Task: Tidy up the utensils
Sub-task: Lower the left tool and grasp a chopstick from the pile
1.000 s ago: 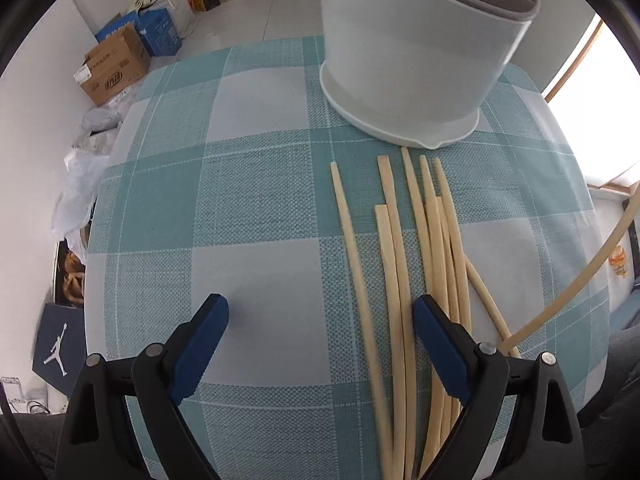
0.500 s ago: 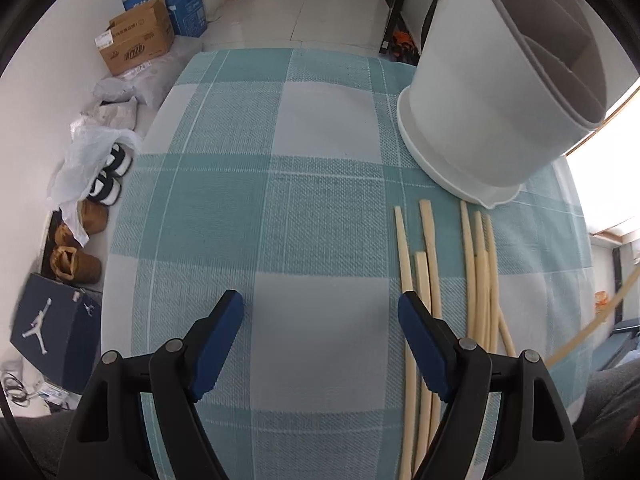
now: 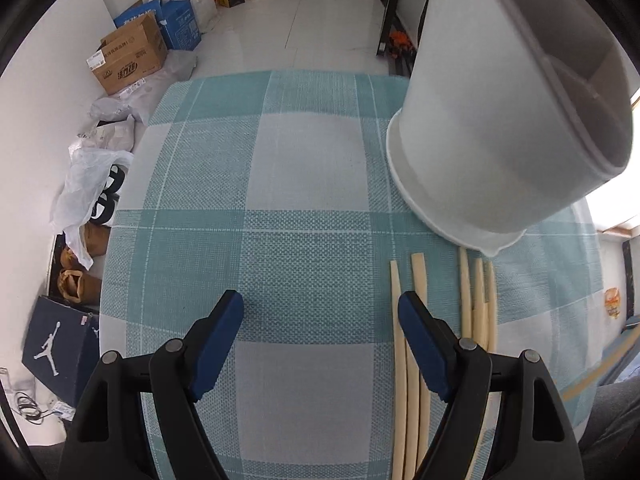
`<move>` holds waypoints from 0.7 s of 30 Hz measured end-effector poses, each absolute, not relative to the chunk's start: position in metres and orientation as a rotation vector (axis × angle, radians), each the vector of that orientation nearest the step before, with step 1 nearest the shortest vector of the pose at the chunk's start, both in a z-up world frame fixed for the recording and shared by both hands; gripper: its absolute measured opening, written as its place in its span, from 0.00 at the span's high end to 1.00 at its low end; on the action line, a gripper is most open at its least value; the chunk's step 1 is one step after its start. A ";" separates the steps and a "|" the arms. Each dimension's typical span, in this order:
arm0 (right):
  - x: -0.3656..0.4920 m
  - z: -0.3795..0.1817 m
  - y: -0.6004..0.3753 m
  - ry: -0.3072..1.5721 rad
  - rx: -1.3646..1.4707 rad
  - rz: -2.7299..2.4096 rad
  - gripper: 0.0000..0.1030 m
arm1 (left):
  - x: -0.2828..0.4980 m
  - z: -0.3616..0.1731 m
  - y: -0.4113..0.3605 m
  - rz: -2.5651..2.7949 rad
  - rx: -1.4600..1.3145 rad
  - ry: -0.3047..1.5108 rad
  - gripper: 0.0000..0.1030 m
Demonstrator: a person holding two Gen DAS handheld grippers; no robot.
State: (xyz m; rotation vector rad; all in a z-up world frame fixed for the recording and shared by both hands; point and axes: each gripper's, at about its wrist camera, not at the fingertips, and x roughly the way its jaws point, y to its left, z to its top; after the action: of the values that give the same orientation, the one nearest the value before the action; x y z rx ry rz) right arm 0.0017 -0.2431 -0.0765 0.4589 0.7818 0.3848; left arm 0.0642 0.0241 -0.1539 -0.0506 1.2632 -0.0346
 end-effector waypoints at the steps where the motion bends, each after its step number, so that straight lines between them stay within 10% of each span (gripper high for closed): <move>1: 0.002 -0.076 -0.243 0.783 0.458 0.386 0.97 | 0.065 -0.154 0.023 -0.028 -0.048 1.266 0.26; 10: 0.004 -0.076 -0.244 0.790 0.470 0.388 0.96 | 0.072 -0.152 0.009 -0.045 0.020 1.315 0.34; 21: 0.001 -0.072 -0.241 0.773 0.444 0.380 0.96 | 0.059 -0.145 0.015 -0.065 0.024 1.282 0.95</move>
State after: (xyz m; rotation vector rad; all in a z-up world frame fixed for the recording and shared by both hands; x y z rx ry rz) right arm 0.0015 -0.2412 -0.0724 0.4444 0.7726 0.3801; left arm 0.0592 0.0150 -0.1454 0.0241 1.2820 -0.0646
